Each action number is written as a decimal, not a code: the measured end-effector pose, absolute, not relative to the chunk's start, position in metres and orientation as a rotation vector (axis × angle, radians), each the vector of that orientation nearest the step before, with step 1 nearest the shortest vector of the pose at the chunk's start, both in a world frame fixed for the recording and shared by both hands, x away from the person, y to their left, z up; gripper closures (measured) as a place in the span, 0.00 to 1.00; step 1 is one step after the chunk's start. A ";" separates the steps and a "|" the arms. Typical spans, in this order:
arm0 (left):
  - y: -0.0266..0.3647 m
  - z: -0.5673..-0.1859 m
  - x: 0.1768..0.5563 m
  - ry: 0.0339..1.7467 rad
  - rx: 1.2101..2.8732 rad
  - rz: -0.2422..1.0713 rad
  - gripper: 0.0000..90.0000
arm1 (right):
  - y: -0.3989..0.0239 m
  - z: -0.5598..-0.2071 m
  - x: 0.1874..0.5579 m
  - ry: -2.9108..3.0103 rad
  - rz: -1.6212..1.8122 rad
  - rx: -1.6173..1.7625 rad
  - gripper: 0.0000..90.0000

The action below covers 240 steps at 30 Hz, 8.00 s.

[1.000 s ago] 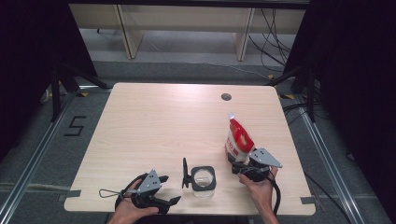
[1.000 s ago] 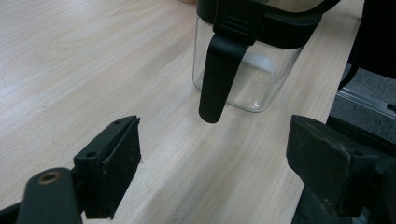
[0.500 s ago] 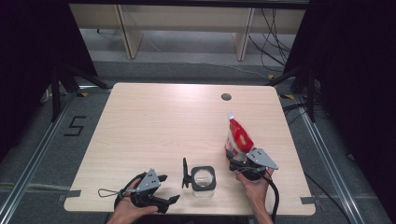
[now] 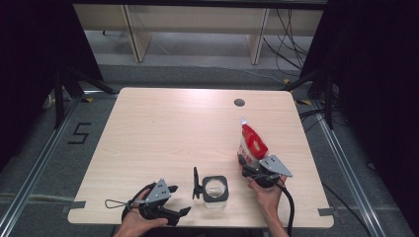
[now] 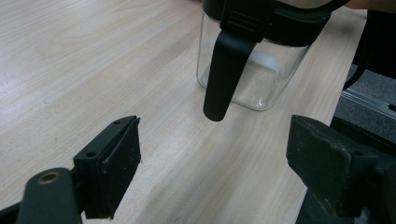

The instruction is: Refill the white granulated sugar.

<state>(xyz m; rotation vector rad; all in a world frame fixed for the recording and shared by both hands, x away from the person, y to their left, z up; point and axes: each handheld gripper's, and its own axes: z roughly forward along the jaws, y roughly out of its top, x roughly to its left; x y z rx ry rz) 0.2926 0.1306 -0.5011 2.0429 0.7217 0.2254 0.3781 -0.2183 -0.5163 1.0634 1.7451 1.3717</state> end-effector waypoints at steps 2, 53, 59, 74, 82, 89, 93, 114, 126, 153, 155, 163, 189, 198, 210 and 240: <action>0.131 -0.501 0.293 0.716 2.062 0.249 0.19 | -0.219 -0.516 0.379 1.753 1.358 1.044 0.36; 0.134 -0.501 0.295 0.724 2.049 0.224 0.19 | -0.231 -0.450 0.265 1.973 0.796 0.333 0.44; 0.133 -0.501 0.294 0.720 2.050 0.218 0.19 | -0.229 -0.454 0.254 1.970 0.642 0.221 0.44; 0.133 -0.501 0.294 0.719 2.053 0.219 0.19 | -0.219 -0.455 0.249 1.938 0.441 0.029 0.44; 0.133 -0.501 0.294 0.722 2.049 0.217 0.19 | -0.215 -0.459 0.246 1.908 0.367 -0.017 0.44; 0.133 -0.502 0.295 0.699 2.052 0.243 0.19 | -0.210 -0.459 0.242 1.867 0.260 -0.106 0.44; 0.133 -0.501 0.295 0.696 2.052 0.243 0.19 | -0.209 -0.460 0.241 1.849 0.204 -0.145 0.44; 0.132 -0.501 0.294 0.691 2.047 0.242 0.19 | -0.204 -0.463 0.243 1.789 0.009 -0.365 0.45; 0.132 -0.501 0.294 0.689 2.048 0.243 0.19 | -0.203 -0.467 0.242 1.774 0.024 -0.348 0.45; 0.132 -0.501 0.294 0.693 2.083 0.243 0.19 | -0.203 -0.456 0.238 1.742 -0.141 -0.408 0.45; 0.132 -0.501 0.294 0.693 2.078 0.237 0.19 | -0.202 -0.455 0.238 1.729 -0.164 -0.431 0.46; 0.132 -0.501 0.294 0.690 2.079 0.236 0.19 | -0.202 -0.454 0.238 1.726 -0.153 -0.444 0.46; 0.132 -0.502 0.294 0.697 2.076 0.246 0.20 | -0.205 -0.459 0.241 1.741 -0.068 -0.396 0.46; 0.132 -0.501 0.292 0.714 2.076 0.244 0.20 | -0.205 -0.454 0.239 1.729 -0.126 -0.427 0.46; 0.133 -0.501 0.293 0.694 2.083 0.240 0.20 | -0.205 -0.458 0.239 1.730 -0.078 -0.381 0.47; 0.132 -0.502 0.290 0.700 2.079 0.245 0.20 | -0.205 -0.455 0.239 1.703 -0.096 -0.432 0.47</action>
